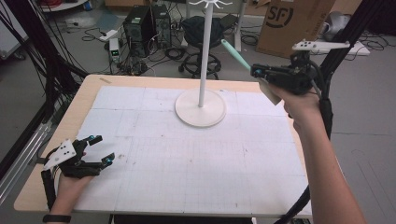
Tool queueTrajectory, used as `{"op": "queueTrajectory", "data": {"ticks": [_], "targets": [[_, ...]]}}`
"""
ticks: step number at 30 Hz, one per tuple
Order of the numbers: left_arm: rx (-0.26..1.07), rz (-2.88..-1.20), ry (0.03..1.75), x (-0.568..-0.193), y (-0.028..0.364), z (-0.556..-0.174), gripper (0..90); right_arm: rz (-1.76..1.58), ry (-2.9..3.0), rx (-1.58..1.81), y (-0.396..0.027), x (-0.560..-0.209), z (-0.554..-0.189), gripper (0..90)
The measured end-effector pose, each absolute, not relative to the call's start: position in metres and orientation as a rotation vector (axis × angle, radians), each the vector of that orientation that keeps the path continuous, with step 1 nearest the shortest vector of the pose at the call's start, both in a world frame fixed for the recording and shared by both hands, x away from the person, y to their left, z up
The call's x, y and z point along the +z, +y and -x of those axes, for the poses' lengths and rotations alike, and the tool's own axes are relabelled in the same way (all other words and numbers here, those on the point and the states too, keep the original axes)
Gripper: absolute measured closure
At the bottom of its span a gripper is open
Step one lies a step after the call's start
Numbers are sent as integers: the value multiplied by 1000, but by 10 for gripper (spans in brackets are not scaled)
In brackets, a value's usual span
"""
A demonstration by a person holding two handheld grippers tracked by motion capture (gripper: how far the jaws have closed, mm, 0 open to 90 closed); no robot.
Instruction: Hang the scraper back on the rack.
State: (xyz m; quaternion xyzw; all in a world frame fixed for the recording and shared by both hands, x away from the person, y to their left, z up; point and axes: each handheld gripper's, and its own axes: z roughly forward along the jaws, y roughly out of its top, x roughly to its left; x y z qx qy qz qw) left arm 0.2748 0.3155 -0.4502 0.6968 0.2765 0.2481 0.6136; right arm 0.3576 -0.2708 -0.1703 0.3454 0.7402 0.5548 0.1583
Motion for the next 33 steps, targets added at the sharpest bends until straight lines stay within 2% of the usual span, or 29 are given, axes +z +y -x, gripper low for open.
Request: {"op": "queueTrajectory", "data": {"ticks": [11, 33], "targets": [[571, -1609, 635, -450, 315, -275, 148, -974, 2053, 1586, -268, -128, -371, 814], [575, -1614, 627, -450, 315, -274, 148, -981, 2026, 1534, -252, -119, -388, 813]]}}
